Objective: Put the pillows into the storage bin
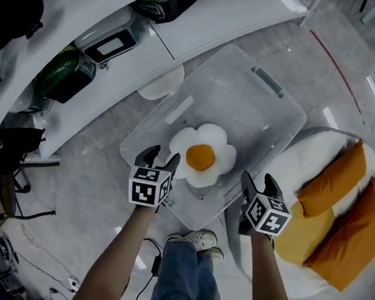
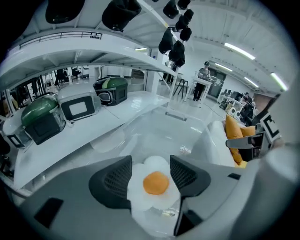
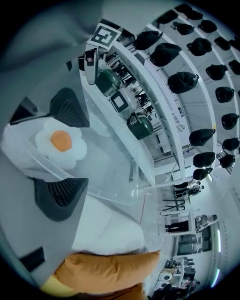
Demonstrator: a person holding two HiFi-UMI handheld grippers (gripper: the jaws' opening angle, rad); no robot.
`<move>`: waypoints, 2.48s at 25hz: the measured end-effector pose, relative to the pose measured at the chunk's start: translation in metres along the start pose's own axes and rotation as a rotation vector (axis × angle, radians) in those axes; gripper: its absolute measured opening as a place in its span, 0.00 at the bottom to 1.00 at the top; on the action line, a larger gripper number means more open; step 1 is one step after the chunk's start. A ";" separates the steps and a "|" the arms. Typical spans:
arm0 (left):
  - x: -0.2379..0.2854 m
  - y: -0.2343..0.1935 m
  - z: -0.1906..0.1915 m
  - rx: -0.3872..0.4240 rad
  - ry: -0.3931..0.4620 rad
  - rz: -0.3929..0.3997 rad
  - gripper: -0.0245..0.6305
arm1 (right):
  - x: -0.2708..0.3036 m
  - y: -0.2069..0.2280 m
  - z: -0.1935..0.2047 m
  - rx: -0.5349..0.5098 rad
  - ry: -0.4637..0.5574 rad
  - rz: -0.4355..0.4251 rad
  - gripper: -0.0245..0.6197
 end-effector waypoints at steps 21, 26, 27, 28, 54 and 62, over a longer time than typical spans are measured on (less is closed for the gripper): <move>0.066 0.426 -0.079 0.440 -0.006 0.512 0.44 | -0.234 0.304 0.016 0.342 0.230 0.395 0.54; 0.090 0.493 -0.038 0.513 -0.078 0.613 0.47 | -0.234 0.340 0.046 0.385 0.243 0.390 0.54; 0.097 0.502 -0.031 0.523 -0.088 0.627 0.48 | -0.228 0.345 0.050 0.391 0.247 0.378 0.54; 0.104 0.511 -0.025 0.528 -0.095 0.641 0.48 | -0.222 0.349 0.054 0.396 0.253 0.362 0.54; 0.138 0.550 0.033 0.340 -0.143 0.838 0.32 | -0.178 0.346 0.063 0.516 0.492 0.240 0.33; 0.015 0.511 -0.045 0.246 -0.095 0.822 0.32 | -0.253 0.248 -0.023 0.415 0.445 0.166 0.33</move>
Point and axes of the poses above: the fingertips, and each gripper's own axes: x forward along the fingers, y to its right, z out of its underside, the point moved 4 cm from there along -x, backward along the fingers, and after that the axes turned 5 degrees about -x, right-handed, at the moved point
